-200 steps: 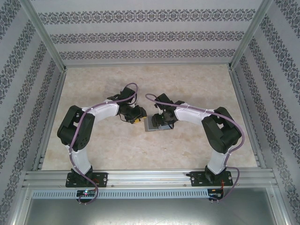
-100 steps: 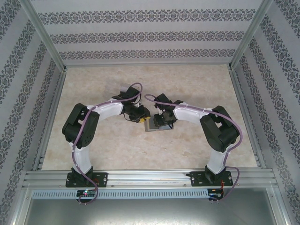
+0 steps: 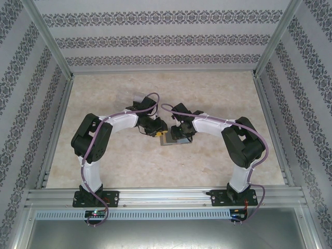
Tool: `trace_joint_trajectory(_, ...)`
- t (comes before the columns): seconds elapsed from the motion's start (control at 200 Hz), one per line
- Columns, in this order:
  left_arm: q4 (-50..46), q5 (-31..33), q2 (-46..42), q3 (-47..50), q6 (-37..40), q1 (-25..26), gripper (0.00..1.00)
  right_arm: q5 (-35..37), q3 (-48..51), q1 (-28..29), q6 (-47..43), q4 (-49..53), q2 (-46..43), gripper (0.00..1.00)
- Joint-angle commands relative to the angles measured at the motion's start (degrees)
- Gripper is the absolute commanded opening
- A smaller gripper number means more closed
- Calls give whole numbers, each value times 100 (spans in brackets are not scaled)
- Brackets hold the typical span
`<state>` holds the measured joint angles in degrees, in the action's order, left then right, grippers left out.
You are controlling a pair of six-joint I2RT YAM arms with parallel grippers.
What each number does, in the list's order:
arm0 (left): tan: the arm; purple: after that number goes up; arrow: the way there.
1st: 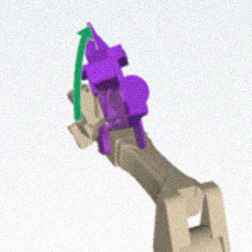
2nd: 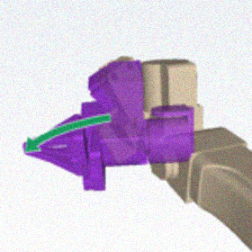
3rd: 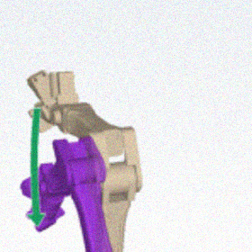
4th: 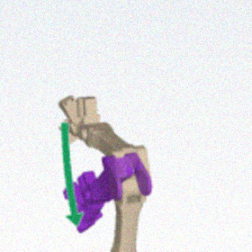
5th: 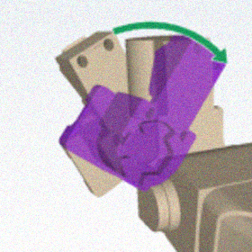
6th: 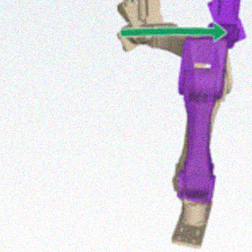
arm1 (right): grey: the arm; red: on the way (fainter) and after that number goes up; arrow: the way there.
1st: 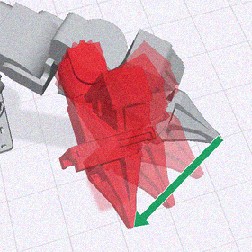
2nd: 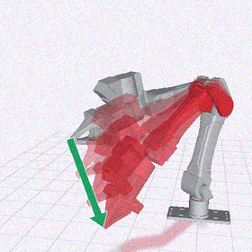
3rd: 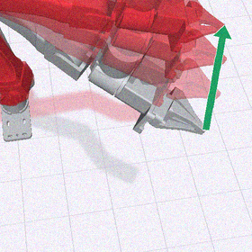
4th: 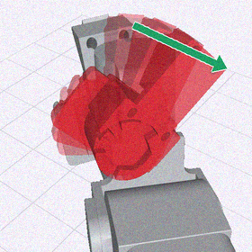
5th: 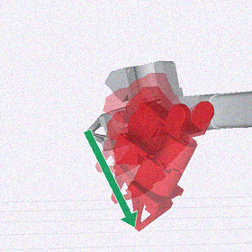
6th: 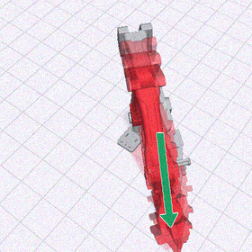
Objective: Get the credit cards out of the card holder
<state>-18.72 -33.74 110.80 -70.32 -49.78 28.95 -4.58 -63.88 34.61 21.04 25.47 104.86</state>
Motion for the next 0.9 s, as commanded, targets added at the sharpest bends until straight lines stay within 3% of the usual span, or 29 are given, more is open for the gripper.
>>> trace_joint_trajectory(0.0,167,-97,134,-122,12,84,32,-30,66,-63,67,143,169,36)
trace_joint_trajectory(0.515,353,-246,319,-122,5,94,32,-153,94,-96,67,81,166,36)
trace_joint_trajectory(0.659,585,-405,276,-113,11,100,29,-256,117,-104,69,21,145,35)
trace_joint_trajectory(0.894,547,-330,281,-105,131,95,15,-274,209,-130,66,-113,0,35)
